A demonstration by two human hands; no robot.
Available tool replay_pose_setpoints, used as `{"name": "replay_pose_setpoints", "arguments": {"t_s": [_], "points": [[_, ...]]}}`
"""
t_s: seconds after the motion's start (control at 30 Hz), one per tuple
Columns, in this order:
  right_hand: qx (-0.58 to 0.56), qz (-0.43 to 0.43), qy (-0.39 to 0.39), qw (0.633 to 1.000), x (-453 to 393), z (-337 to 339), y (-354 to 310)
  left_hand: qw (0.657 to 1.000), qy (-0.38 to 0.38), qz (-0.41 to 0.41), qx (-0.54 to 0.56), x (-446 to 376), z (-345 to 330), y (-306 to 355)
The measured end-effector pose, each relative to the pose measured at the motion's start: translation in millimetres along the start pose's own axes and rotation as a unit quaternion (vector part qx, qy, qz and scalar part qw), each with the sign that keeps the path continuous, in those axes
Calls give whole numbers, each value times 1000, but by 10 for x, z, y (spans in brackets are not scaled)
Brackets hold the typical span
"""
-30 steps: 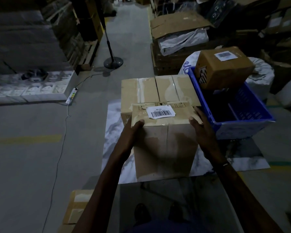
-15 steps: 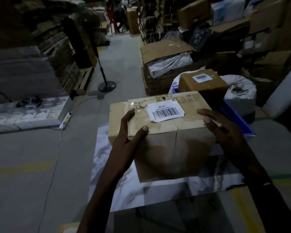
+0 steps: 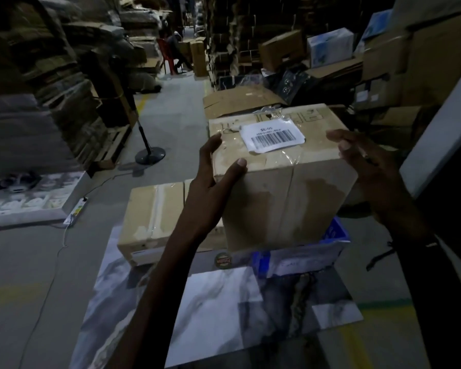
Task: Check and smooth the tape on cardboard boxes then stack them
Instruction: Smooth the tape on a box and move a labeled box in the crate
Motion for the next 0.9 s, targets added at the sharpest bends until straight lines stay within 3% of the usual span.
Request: {"name": "replay_pose_setpoints", "arguments": {"t_s": [0.53,0.9], "points": [[69,-113,0,991,-724,618,1757,998,-56,21,27,-1153,-1215,-979],[-59,-128,-24,990,-804,425,2901,995,-38,92,8,-1433,-1559,-1853]]}}
Point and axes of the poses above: each hand's wrist, its own x-axis away from the middle knuckle, its own z-axis out of the back of the hand, y = z × x, the point moved 9 cm from there along -x, towards the middle knuckle, and after that the axes turned 3 degrees about -y, right-handed, at the moved point
